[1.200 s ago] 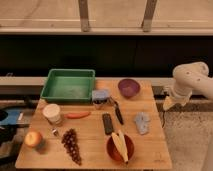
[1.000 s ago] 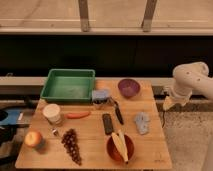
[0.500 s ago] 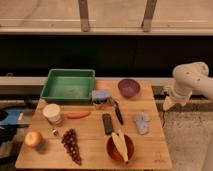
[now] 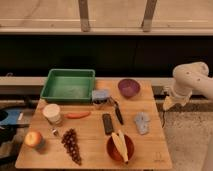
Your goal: Place pepper in paper cup
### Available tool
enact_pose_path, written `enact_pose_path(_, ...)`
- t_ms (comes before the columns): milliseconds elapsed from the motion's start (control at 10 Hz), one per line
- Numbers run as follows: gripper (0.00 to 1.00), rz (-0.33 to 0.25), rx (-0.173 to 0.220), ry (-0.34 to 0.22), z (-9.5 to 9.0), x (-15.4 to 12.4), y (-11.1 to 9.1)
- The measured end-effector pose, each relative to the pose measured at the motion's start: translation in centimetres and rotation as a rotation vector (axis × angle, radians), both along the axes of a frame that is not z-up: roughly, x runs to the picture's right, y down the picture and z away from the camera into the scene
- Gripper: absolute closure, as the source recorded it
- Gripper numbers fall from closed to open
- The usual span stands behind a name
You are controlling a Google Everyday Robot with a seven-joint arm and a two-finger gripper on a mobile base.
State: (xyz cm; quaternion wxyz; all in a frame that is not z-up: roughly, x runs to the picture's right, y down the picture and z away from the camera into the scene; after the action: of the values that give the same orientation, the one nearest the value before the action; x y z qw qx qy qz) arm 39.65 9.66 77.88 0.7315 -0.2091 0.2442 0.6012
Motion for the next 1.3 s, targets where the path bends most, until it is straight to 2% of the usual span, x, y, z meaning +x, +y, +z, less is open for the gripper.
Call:
enact_pose_path(900,0.34,-0.003,0.000,0.001,-0.1,-0.1,0.0)
enact_pose_path(1100,0.34,-0.038,0.022,-0.033,-0.3,-1.0,-0.5)
enact_pose_path(1300,0.34,-0.096,0.047,-0.092,-0.4,-4.1,-1.7)
